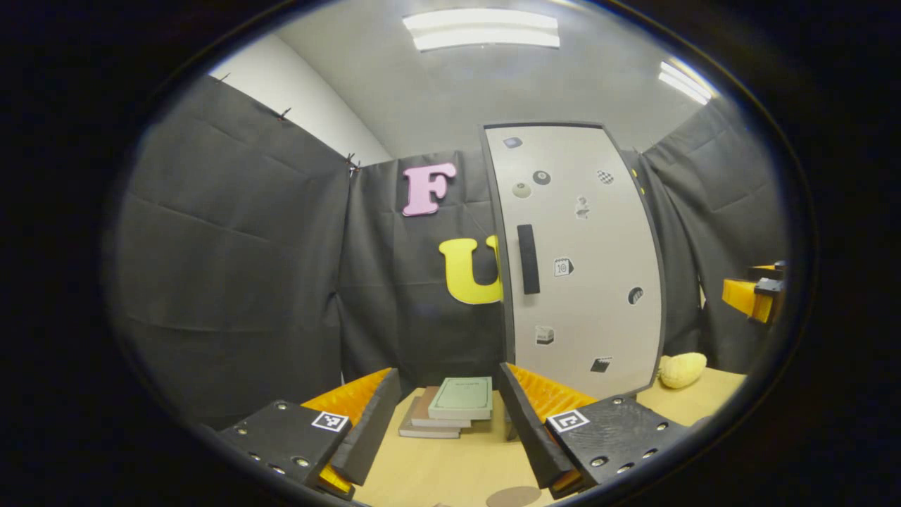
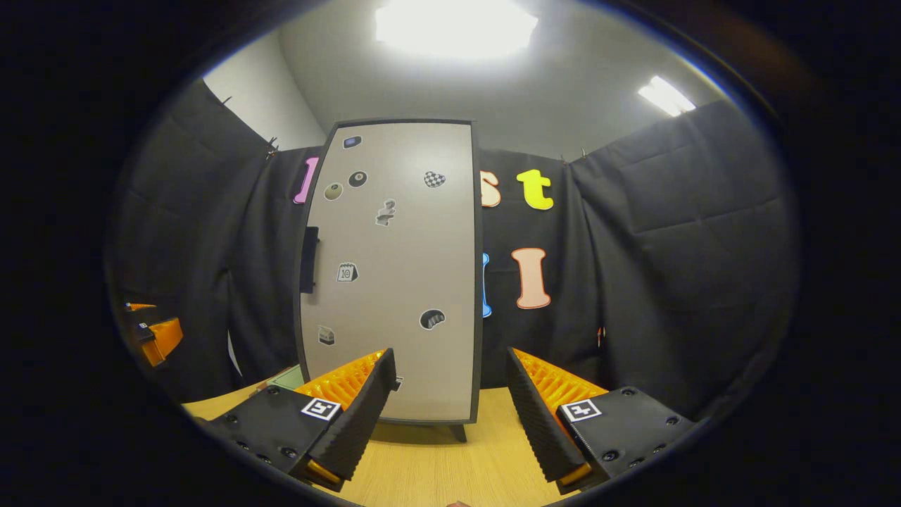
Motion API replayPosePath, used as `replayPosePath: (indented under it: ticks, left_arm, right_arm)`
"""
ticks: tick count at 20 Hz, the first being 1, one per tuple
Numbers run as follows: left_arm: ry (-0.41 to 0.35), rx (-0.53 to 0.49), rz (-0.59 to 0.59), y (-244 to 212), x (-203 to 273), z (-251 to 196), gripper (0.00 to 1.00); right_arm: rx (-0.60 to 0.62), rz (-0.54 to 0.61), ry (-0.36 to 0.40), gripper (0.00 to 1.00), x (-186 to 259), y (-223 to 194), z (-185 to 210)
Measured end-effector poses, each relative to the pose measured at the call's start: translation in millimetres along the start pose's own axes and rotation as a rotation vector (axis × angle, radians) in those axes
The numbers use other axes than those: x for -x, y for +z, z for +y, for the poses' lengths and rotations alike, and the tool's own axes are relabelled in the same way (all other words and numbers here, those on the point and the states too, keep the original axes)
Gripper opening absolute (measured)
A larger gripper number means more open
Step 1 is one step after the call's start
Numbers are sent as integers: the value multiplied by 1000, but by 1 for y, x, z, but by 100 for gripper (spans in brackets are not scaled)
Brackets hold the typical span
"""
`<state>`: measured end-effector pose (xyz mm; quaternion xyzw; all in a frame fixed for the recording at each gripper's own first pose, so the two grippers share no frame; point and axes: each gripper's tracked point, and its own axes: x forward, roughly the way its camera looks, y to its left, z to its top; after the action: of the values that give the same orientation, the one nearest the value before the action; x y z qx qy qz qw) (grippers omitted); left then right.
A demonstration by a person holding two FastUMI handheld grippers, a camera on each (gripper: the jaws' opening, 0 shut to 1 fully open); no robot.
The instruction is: Open the cabinet door with the right hand, grasp the bottle in the cabinet with the left hand and place it on the coaster, then close the cabinet door with the right hand.
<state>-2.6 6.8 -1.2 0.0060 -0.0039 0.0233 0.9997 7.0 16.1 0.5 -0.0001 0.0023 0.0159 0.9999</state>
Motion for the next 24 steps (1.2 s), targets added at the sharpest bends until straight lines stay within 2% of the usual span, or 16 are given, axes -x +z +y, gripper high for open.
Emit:
replayPosePath:
  ticks: [9,14,17,18,24]
  left_arm:
    - [74,3,7,0,2,10,84]
    - [153,-24,19,-9,10,56,87]
    - [203,-41,29,-14,16,85,84]
    - [220,-44,35,-17,18,94,87]
    - [324,-64,59,-26,35,151,84]
  right_arm:
    - [-33,-13,92,97,-41,39,49]
    - [-38,-29,162,97,-77,70,93]
    - [-46,-39,191,98,-99,85,118]
    - [-51,-35,203,98,-108,87,129]
    - [-35,-14,256,98,-155,93,184]
